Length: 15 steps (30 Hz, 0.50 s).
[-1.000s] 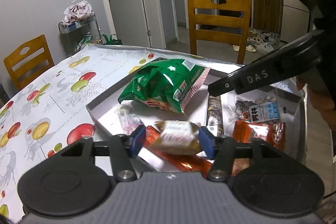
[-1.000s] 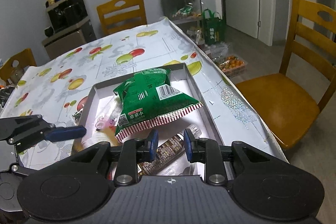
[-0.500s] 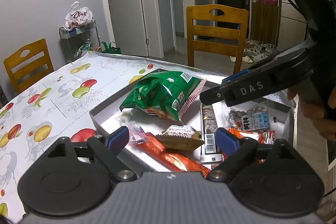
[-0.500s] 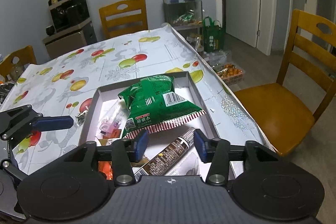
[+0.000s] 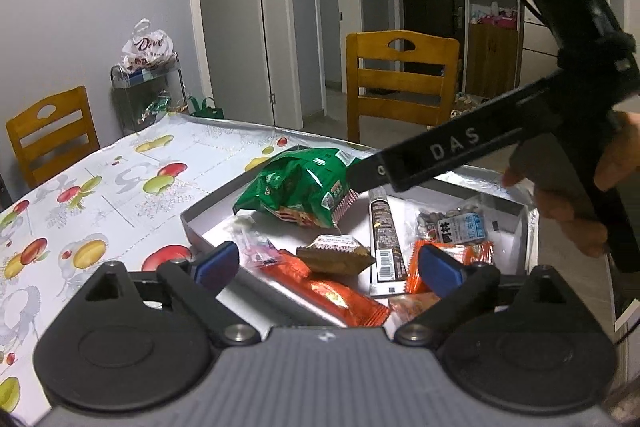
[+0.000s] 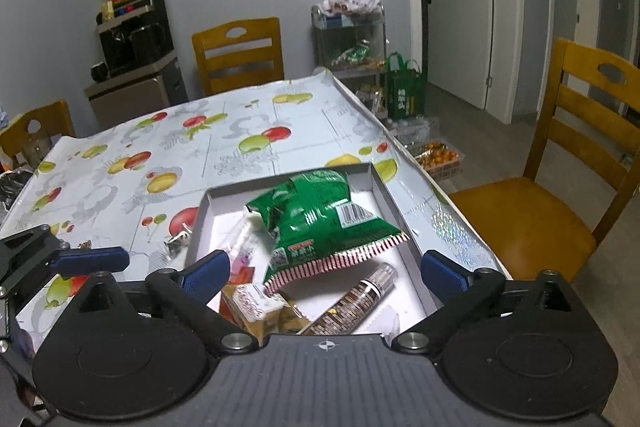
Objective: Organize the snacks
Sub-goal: 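Move both grippers back over the gold chocolate and panda packet on the table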
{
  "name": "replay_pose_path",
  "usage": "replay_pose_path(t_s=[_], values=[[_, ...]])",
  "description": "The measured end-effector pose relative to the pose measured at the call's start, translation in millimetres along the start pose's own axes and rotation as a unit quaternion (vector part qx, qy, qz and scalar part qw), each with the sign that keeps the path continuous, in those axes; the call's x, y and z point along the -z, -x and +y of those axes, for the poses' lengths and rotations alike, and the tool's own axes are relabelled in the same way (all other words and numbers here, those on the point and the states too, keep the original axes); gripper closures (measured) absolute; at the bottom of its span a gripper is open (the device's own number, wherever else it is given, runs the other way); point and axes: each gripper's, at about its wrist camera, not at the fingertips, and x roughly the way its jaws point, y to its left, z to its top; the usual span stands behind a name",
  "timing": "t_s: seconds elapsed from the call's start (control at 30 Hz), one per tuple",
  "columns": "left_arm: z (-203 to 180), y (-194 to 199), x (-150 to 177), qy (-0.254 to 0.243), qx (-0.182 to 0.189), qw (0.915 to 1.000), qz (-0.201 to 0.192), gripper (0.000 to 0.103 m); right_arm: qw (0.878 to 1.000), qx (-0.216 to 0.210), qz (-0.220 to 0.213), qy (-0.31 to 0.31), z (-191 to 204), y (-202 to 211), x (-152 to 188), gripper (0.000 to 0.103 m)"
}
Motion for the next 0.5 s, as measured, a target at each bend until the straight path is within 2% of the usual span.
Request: replay_pose_path(t_s=[0.23,0.5], values=[[27.0,26.6,15.5,0.027,-0.026,0.9993,-0.009,0.006,1.000,-0.031,-0.004,0.001,19.6,6.4,-3.1,0.000],[91.1,53.1,35.4,0.056,-0.108,0.9925,-0.012,0.004,0.998,-0.042,-0.015,0.038,56.7,8.0,-9.2,0.000]])
